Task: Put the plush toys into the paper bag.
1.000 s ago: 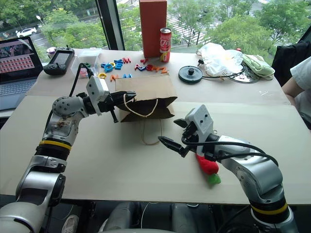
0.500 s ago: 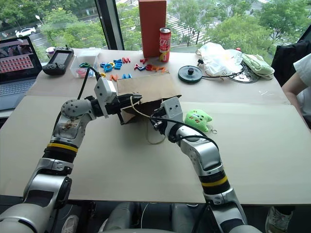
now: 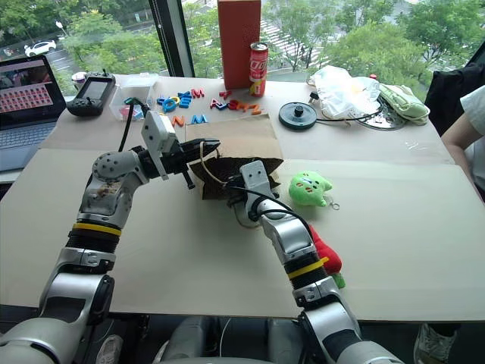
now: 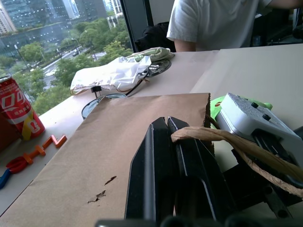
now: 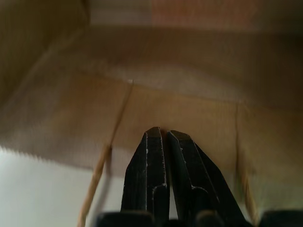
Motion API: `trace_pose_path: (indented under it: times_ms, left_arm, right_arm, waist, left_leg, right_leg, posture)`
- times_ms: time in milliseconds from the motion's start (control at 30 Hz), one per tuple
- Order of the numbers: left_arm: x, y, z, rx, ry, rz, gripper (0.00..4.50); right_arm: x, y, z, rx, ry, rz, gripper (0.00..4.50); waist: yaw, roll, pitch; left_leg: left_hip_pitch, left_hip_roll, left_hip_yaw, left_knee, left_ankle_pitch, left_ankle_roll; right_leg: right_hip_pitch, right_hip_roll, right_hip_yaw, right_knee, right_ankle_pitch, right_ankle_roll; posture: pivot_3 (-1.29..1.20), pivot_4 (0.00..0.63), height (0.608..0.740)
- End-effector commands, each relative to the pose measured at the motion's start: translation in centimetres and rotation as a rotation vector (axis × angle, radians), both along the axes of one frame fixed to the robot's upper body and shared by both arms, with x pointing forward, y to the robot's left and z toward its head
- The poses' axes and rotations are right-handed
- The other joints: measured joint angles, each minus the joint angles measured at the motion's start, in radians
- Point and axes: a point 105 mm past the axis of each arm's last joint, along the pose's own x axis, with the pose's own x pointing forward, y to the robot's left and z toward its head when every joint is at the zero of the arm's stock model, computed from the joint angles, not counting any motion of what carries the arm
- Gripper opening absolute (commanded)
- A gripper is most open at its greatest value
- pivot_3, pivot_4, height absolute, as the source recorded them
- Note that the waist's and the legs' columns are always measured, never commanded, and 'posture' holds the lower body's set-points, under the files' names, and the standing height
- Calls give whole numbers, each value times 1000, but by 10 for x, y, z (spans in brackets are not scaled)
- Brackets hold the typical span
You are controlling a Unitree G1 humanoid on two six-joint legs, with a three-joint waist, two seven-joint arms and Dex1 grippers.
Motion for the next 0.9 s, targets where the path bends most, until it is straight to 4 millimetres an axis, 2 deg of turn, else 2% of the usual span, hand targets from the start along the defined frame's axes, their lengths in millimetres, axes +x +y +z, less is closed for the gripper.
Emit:
trace_pose_path:
  times_ms: [33,267,433,633,700,833,900]
  left_arm:
    - [0,-1,32,-88,-54,9,0]
    - [-1,-3,40,-150,-20,21,0]
    - [-3,-5,36,-154,-3,18,0]
    - [-5,-9,34,-191,24,16,0]
    - [-5,-10,29,-188,38,19,0]
    - [-5,-8,22,-201,62,39,0]
    - [-6,-9,18,-199,66,43,0]
  right_arm:
    - [-4,4,-2,-12,20,25,355]
    - [-6,6,-7,-31,40,42,355]
    - [-8,6,-9,-32,49,46,355]
    - [-7,-3,-10,-34,49,25,355]
    - [-5,-6,1,-11,12,16,355]
    - [-3,-11,37,80,-103,8,355]
    - [-6,-14,48,104,-124,7,355]
  waist:
    - [0,0,0]
    - [-3,0,0]
    - [-3,0,0]
    - [-3,0,0]
    - [-3,0,0]
    - [-1,0,0]
    - [0,0,0]
  left_leg:
    - [0,0,0,0,0,0]
    - [1,0,-1,0,1,-1]
    - [1,0,-1,0,1,-1]
    - [1,0,-1,0,1,-1]
    - [2,0,-1,0,1,-1]
    - [1,0,-1,0,1,-1]
    - [1,0,-1,0,1,-1]
  right_leg:
    - [0,0,0,0,0,0]
    - [0,0,0,0,0,0]
    - [0,0,0,0,0,0]
    - [0,0,0,0,0,0]
    - [0,0,0,0,0,0]
    - [-1,0,0,0,0,0]
    - [-1,0,0,0,0,0]
  posture:
    - [0,150,740]
    - [0,150,740]
    - [0,150,740]
    - [0,150,740]
    - [0,150,740]
    - [0,150,740]
    - [0,150,740]
